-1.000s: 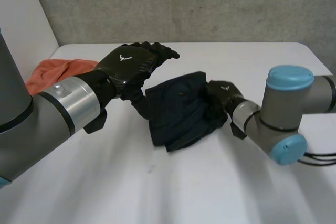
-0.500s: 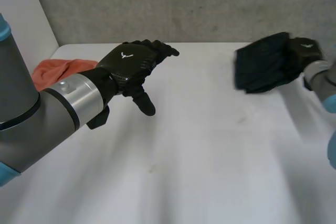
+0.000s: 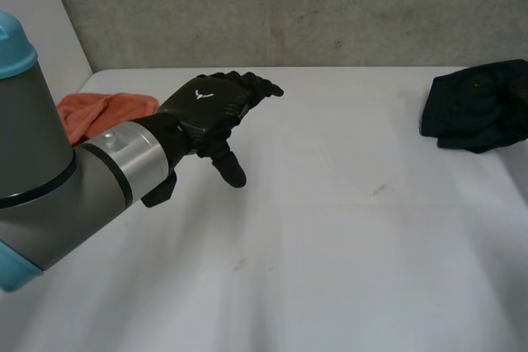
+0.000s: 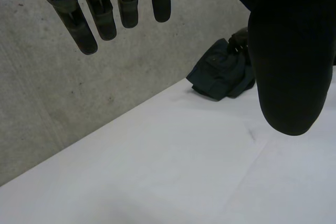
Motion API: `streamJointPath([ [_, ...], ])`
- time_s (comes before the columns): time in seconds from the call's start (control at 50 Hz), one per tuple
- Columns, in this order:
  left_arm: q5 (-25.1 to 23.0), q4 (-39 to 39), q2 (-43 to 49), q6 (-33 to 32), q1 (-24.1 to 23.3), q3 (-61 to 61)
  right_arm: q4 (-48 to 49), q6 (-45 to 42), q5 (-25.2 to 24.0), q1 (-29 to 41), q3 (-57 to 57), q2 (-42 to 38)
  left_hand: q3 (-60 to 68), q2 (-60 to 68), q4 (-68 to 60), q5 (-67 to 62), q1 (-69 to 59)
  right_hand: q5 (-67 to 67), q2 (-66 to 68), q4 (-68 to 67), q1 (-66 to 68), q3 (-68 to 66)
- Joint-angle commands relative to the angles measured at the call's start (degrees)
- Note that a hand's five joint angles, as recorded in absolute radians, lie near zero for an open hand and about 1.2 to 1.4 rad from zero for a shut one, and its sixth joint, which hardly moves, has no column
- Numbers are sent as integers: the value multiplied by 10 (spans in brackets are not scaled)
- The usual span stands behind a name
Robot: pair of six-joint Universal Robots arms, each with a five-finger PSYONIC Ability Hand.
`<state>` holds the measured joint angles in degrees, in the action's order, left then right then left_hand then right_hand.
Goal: Fold the laundry.
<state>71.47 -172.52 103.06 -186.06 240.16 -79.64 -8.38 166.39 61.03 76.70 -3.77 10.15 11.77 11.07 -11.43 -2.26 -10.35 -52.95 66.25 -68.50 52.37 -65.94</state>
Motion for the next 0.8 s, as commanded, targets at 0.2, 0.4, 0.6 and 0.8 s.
streamJointPath([
  [0.2,5,1,0,0,0,-4,-31,0,-155,-77,2,25,-7,0,4,12,-7,-170,137,-115,276,-141],
  [0.4,5,0,7,0,-3,-2,-25,1,-145,-86,3,11,-7,0,4,12,-7,-170,137,-115,276,-141],
  [0.6,5,1,10,0,-1,-1,-20,-45,-50,-84,3,10,-5,2,2,10,-9,530,-563,585,-424,559],
  [0.8,5,1,7,0,0,-7,-129,-163,-25,-73,-26,109,-5,2,2,10,-9,530,-563,585,-424,559],
])
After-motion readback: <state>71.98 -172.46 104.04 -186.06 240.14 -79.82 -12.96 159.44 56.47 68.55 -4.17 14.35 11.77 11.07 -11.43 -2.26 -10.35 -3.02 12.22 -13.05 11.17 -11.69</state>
